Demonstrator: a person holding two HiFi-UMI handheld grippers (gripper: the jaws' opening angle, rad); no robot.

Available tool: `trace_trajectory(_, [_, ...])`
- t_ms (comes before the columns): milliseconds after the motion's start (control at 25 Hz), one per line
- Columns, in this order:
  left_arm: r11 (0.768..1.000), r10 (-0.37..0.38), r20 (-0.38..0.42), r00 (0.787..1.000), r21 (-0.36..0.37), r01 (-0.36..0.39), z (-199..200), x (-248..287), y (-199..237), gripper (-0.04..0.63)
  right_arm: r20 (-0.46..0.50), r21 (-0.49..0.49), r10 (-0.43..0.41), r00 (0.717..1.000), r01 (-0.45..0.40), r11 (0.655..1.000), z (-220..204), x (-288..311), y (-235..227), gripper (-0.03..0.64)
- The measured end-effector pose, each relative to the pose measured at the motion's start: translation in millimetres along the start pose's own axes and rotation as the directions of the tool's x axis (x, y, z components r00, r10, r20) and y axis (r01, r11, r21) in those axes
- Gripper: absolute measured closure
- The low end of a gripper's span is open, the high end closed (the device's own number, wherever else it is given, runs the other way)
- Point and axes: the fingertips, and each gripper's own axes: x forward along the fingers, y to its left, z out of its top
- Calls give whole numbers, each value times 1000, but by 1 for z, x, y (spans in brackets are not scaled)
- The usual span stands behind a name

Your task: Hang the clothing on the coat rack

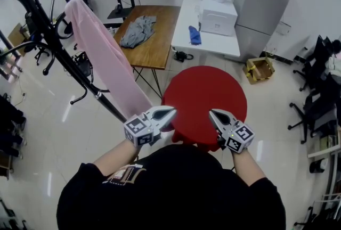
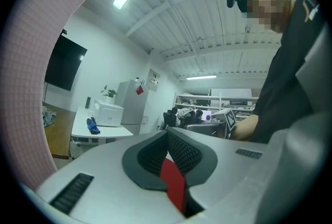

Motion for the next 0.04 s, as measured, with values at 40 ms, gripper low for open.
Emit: trace_trajectory(40, [1000, -4, 2, 1000, -5, 4, 0, 0, -1, 592, -2, 1, 2, 1000, -2, 1000, -1, 0, 0, 617])
